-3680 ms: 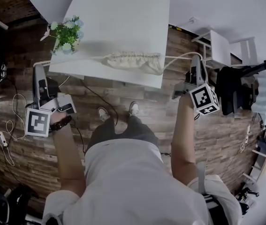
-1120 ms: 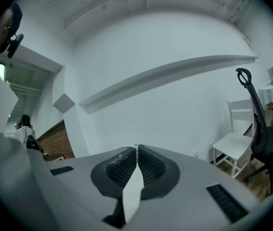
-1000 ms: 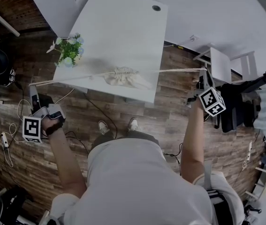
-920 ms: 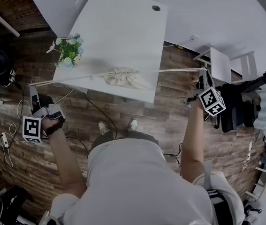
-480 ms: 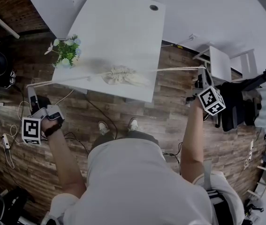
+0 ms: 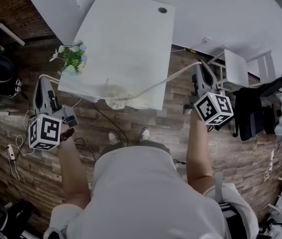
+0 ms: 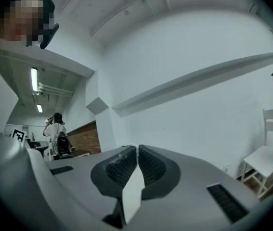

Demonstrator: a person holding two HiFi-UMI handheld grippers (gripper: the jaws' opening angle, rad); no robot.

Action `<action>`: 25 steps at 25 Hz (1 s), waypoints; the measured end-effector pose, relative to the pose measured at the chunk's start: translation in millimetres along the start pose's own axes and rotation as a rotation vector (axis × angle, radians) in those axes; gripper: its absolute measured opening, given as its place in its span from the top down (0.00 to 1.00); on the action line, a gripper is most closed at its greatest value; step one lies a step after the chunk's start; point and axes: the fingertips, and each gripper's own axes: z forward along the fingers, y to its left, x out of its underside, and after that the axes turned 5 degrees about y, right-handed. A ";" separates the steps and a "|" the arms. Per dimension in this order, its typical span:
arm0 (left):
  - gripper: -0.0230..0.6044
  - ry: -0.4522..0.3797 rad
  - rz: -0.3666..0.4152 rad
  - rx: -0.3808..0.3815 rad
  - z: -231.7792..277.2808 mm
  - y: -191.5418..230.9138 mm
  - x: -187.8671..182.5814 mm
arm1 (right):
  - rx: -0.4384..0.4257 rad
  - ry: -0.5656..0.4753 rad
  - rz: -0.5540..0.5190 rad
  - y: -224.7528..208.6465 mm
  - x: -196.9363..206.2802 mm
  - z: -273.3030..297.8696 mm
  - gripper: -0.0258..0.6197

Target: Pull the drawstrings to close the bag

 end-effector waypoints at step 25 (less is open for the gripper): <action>0.94 0.102 0.176 0.094 -23.4 -39.0 36.1 | -0.213 0.063 -0.174 100.8 12.9 9.0 0.90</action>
